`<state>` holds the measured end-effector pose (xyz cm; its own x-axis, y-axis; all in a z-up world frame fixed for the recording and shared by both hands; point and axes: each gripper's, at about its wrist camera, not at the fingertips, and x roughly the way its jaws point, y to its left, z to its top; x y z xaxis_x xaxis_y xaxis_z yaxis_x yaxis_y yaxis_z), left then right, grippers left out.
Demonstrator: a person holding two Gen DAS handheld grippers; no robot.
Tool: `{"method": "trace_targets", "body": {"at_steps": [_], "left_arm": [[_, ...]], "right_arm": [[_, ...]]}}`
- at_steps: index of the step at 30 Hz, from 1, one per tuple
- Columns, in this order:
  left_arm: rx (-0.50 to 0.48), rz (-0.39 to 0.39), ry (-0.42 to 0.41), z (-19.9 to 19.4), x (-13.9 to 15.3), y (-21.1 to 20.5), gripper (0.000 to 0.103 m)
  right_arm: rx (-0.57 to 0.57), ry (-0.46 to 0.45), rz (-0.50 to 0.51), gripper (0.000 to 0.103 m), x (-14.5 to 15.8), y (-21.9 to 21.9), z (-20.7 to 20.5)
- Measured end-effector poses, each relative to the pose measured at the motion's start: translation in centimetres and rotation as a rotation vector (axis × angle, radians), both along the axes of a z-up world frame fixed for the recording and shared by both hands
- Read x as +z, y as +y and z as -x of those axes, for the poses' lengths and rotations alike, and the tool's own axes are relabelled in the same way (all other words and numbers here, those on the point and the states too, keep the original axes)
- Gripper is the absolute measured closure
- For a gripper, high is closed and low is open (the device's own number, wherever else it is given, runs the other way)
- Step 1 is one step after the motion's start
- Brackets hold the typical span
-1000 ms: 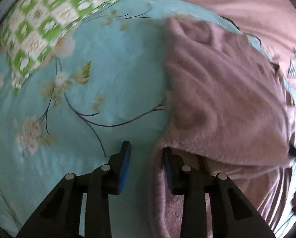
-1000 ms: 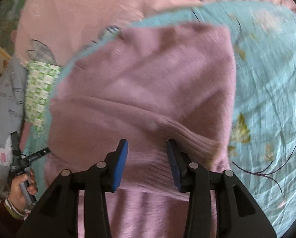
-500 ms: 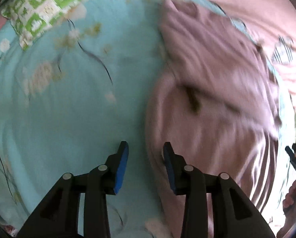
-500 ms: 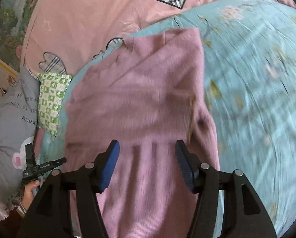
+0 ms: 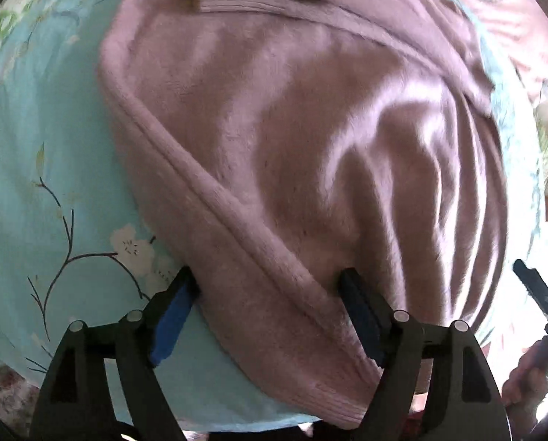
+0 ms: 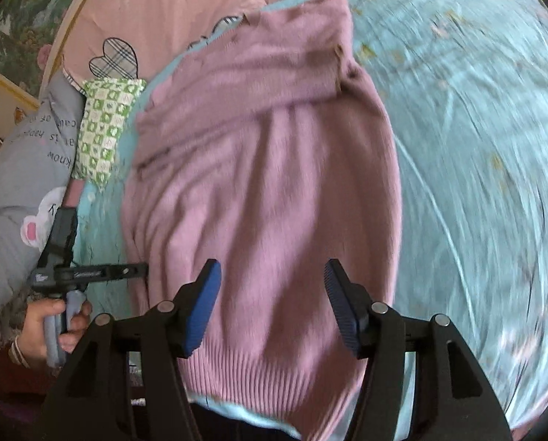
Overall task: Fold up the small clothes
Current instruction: 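Grasp the sweater hem with the left gripper while the right gripper grasps the hem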
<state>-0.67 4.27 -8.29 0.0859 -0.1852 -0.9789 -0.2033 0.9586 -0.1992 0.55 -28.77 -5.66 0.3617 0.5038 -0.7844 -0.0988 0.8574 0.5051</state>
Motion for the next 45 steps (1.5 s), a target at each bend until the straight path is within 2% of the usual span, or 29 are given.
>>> {"method": "trace_targets", "body": {"at_steps": [1, 2, 3, 4, 5, 9, 12, 17, 20, 23, 24, 27, 30, 32, 33, 35, 36, 39, 45], "left_arm": [[-0.020, -0.015, -0.010, 0.3, 0.1, -0.3, 0.028], [-0.042, -0.027, -0.021, 0.7, 0.2, -0.5, 0.039], [-0.062, -0.035, -0.029, 1.1, 0.3, -0.6, 0.055], [-0.072, -0.032, -0.036, 1.3, 0.4, -0.6, 0.064], [-0.075, -0.002, -0.050, 2.0, 0.6, -0.2, 0.081], [-0.060, 0.082, -0.097, 4.9, 1.7, 1.7, 0.093], [-0.047, 0.114, -0.122, 8.0, 2.5, 4.1, 0.097], [0.032, 0.248, -0.149, 11.3, 1.5, 8.2, 0.098], [0.096, 0.335, -0.134, 11.9, 0.2, 9.1, 0.085], [0.131, 0.388, -0.114, 12.7, -0.7, 9.3, 0.080], [0.139, 0.405, -0.121, 12.8, -0.8, 9.0, 0.074], [0.148, 0.432, -0.131, 12.6, -1.1, 8.4, 0.065], [0.116, 0.407, -0.135, 11.7, -1.1, 7.3, 0.065], [0.090, 0.383, -0.146, 11.5, -0.9, 6.7, 0.070], [0.074, 0.368, -0.154, 11.2, -1.0, 6.1, 0.083], [0.050, 0.370, -0.142, 10.6, -1.2, 4.9, 0.097], [0.045, 0.368, -0.146, 10.7, -1.0, 4.9, 0.098], [0.018, 0.358, -0.204, 11.3, 0.4, 5.2, 0.099], [0.060, 0.364, -0.194, 11.9, -0.5, 7.0, 0.099]], "right_arm": [[-0.008, 0.010, 0.000, 0.044, -0.2, -0.2, 0.8], [-0.019, 0.018, 0.004, 0.044, -0.4, -0.4, 1.4], [-0.027, 0.024, 0.006, 0.044, -0.6, -0.5, 2.0], [-0.033, 0.034, 0.004, 0.044, -0.8, -0.7, 2.7], [-0.035, 0.039, 0.005, 0.044, -0.9, -0.8, 3.3], [-0.042, 0.065, 0.024, 0.044, -1.8, -1.2, 5.5], [-0.059, 0.090, 0.034, 0.044, -2.7, -1.9, 6.8], [-0.086, 0.122, -0.003, 0.044, -4.4, -3.2, 7.9], [-0.068, 0.127, -0.050, 0.044, -5.3, -3.2, 7.7], [-0.032, 0.120, -0.093, 0.044, -5.8, -2.9, 7.5], [-0.029, 0.117, -0.109, 0.044, -5.8, -2.9, 7.5], [-0.014, 0.122, -0.184, 0.044, -6.4, -3.1, 7.4], [-0.005, 0.126, -0.214, 0.047, -7.0, -2.9, 7.4], [-0.021, 0.131, -0.227, 0.063, -7.4, -3.3, 7.4], [-0.032, 0.137, -0.235, 0.068, -7.6, -3.2, 7.4], [-0.054, 0.161, -0.247, 0.091, -8.6, -3.2, 7.2], [-0.057, 0.172, -0.246, 0.096, -8.8, -3.2, 7.2], [-0.071, 0.146, -0.241, 0.096, -8.2, -3.4, 7.4], [-0.193, 0.127, -0.298, 0.097, -8.3, -7.8, 8.7]]}}
